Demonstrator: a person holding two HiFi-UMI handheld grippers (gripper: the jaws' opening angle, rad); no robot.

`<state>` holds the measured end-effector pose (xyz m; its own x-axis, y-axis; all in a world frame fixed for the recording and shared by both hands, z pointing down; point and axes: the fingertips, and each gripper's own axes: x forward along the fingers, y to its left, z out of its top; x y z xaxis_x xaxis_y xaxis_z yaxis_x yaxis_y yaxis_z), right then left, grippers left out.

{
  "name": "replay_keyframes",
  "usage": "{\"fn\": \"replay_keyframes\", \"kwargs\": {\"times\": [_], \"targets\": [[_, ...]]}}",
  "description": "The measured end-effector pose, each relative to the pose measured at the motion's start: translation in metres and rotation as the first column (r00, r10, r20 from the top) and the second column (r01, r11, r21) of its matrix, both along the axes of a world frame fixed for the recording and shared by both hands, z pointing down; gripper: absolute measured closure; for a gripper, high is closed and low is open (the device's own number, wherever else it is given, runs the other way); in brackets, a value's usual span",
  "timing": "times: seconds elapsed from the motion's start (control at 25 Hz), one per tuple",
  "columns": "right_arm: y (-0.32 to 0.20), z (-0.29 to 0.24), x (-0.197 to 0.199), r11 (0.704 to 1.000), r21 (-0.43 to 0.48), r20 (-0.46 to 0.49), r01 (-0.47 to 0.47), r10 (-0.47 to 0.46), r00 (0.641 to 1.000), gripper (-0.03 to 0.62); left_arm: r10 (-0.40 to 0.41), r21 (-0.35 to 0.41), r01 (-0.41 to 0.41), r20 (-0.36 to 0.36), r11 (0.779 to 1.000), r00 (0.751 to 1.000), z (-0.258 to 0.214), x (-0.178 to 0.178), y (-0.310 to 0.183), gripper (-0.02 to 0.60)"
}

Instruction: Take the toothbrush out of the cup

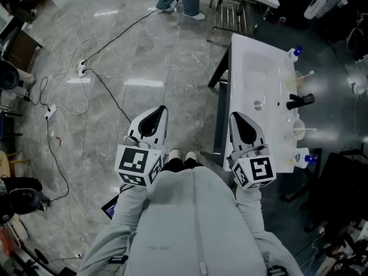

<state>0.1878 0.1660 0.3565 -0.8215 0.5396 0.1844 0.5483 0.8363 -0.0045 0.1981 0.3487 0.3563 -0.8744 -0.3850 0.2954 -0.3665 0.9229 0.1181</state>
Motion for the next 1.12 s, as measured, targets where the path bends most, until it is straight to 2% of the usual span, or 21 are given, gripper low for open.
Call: {"fn": "replay_keyframes", "kwargs": {"times": [0.68,0.88,1.0,1.12], "targets": [[0.042,0.003,-0.008,0.999,-0.024,0.014,-0.039,0.039,0.999,0.566,0.004,0.035,-0.005,0.022,0.999,1.0,0.004,-0.007,0.055,0.552],[0.047,0.005,-0.029,0.999,-0.031,0.008,-0.029,0.029,1.0,0.561,-0.008,0.034,0.007,0.02,0.999,1.0,0.007,-0.027,0.059,0.549],[0.052,0.009,-0.047,0.999,-0.044,-0.013,-0.017,0.017,1.0,0.514,-0.005,0.039,0.004,0.018,0.999,1.0,0.01,-0.047,0.061,0.5],[0.044,0.018,-0.071,0.998,-0.051,-0.022,-0.025,0.024,0.999,0.501,0.002,0.034,-0.003,0.012,0.999,1.0,0.018,-0.072,0.055,0.495]]}}
